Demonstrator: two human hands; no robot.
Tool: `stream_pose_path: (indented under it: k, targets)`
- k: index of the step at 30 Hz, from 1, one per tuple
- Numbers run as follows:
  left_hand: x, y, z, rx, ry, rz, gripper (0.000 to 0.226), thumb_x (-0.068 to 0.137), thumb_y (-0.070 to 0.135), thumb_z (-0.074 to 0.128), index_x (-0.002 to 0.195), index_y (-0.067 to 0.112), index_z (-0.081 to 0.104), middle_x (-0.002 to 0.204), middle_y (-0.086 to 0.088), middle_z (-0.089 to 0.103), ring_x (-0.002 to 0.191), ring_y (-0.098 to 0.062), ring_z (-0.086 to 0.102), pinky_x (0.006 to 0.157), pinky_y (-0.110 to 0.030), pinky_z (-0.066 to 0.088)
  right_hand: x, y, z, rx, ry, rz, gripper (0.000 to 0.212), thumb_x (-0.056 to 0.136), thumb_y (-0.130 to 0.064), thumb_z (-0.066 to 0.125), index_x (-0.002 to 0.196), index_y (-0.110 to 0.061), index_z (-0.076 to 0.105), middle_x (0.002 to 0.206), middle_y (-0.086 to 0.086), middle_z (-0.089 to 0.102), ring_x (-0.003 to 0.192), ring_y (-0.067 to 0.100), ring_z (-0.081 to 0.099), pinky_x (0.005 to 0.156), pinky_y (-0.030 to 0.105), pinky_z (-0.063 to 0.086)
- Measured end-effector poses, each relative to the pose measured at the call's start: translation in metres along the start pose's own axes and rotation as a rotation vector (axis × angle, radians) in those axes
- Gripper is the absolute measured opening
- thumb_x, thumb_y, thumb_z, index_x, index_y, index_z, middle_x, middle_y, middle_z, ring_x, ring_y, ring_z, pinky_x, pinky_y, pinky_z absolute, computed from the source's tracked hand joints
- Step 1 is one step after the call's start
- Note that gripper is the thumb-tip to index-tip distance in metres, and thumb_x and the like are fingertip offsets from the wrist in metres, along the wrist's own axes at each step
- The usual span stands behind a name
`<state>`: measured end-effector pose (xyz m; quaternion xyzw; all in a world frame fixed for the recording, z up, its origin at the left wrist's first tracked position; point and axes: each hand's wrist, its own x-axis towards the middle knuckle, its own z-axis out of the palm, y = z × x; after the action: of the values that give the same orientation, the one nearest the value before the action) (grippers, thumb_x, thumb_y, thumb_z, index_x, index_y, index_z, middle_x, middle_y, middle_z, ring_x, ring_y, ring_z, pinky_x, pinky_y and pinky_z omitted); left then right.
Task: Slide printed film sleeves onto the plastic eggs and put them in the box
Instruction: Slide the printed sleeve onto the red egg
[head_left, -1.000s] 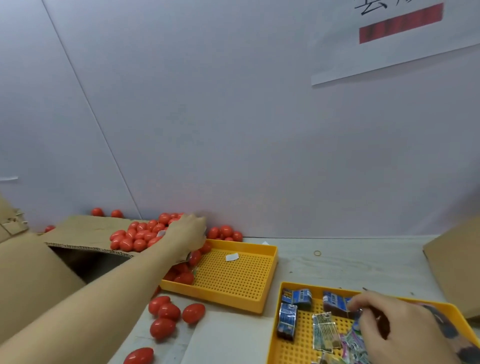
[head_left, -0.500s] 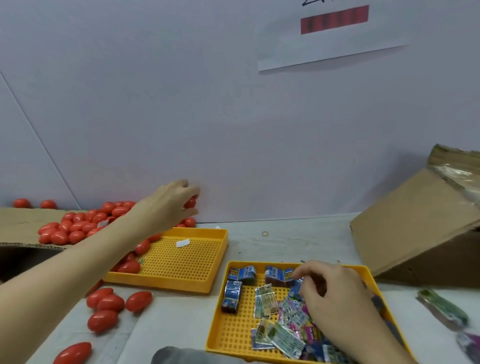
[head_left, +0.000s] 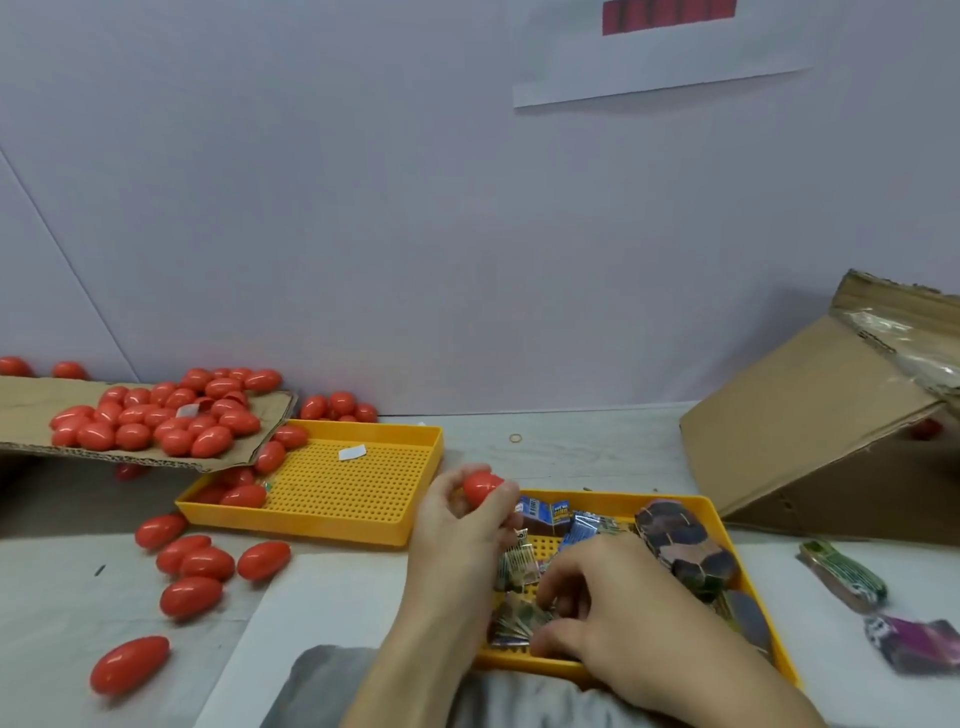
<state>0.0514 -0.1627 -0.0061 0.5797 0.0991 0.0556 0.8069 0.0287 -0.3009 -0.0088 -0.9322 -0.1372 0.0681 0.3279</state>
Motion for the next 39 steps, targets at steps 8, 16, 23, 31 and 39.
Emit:
stream_pose_path:
  k: [8,16,23,31,39]
  targets:
    - [0.02,-0.008,-0.014,0.219,-0.108,0.103,0.03,0.084,0.011,0.077,0.108,0.028,0.072,0.098,-0.005,0.071,0.065,-0.007,0.067,0.061,-0.021,0.052,0.009,0.004,0.008,0.044,0.049,0.052,0.012,0.076,-0.029,0.084,0.084,-0.027,0.075,0.073,-0.006,0.068,0.066,0.003,0.062,0.062,0.016,0.051]
    - [0.023,-0.015,-0.01,0.275,-0.214,0.179,0.034,0.083,0.003,0.075,0.108,0.023,0.06,0.095,-0.003,0.071,0.066,-0.001,0.063,0.058,-0.014,0.047,0.012,0.007,0.014,0.013,0.082,0.043,0.013,0.076,-0.029,0.083,0.082,-0.029,0.072,0.072,-0.007,0.067,0.068,0.002,0.06,0.059,0.015,0.047]
    - [0.022,-0.015,-0.01,0.274,-0.176,0.247,0.036,0.075,0.016,0.085,0.103,0.023,0.065,0.091,-0.002,0.074,0.077,-0.015,0.073,0.069,-0.026,0.06,0.01,0.007,0.014,0.057,0.117,0.028,0.017,0.077,-0.025,0.082,0.068,-0.026,0.069,0.068,-0.022,0.066,0.062,0.0,0.059,0.055,0.012,0.045]
    - [0.022,-0.012,-0.01,0.23,-0.187,0.294,0.045,0.072,0.016,0.087,0.108,0.022,0.061,0.088,-0.008,0.074,0.076,-0.017,0.074,0.069,-0.025,0.06,0.011,0.009,0.012,0.07,0.15,0.038,0.016,0.08,-0.029,0.08,0.066,-0.028,0.071,0.069,-0.027,0.067,0.065,-0.004,0.061,0.055,0.01,0.044]
    - [0.022,-0.013,-0.011,0.091,-0.259,0.305,0.037,0.087,0.008,0.073,0.118,0.025,0.063,0.103,-0.004,0.075,0.092,-0.021,0.075,0.082,-0.03,0.06,0.011,0.011,0.011,0.101,0.166,0.042,0.009,0.08,-0.03,0.08,0.073,-0.033,0.076,0.072,-0.029,0.068,0.069,-0.008,0.064,0.06,0.01,0.049]
